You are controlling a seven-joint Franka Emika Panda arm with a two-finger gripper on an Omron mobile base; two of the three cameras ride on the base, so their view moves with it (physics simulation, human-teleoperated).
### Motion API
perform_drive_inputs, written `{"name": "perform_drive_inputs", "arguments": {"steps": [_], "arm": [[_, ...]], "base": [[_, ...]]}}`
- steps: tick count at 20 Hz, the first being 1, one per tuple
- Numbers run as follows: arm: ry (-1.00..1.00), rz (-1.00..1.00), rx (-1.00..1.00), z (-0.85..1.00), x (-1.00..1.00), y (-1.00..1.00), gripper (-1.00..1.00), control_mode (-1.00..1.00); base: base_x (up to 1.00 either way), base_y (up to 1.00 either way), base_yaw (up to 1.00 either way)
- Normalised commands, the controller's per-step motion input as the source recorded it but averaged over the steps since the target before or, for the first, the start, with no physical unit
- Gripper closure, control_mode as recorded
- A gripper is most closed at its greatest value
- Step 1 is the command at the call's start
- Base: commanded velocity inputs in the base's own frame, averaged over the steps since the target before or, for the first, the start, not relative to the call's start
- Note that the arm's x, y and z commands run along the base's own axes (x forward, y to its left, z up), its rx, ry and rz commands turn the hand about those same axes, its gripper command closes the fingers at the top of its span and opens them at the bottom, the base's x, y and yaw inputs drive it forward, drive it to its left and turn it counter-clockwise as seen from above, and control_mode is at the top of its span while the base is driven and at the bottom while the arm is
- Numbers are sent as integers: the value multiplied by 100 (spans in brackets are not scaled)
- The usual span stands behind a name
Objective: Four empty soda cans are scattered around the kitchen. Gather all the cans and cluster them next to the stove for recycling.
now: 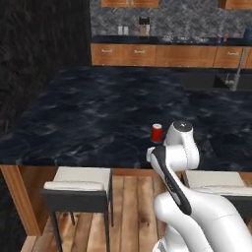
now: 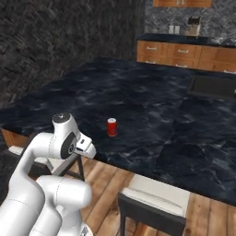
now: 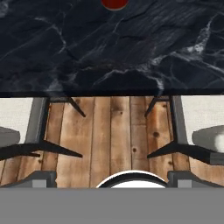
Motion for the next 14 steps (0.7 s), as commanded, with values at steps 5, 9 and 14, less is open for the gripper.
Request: {"name": "perform_drive_inputs", "arguments": {"steps": [5, 9, 14], "arm": [[0, 0, 0, 0, 0, 0, -100, 100], [0, 0, 0, 0, 0, 0, -100, 100], [0, 0, 0, 0, 0, 0, -100, 100]], "base": [[33, 46, -32], [48, 36, -30], [54, 32, -24]]}}
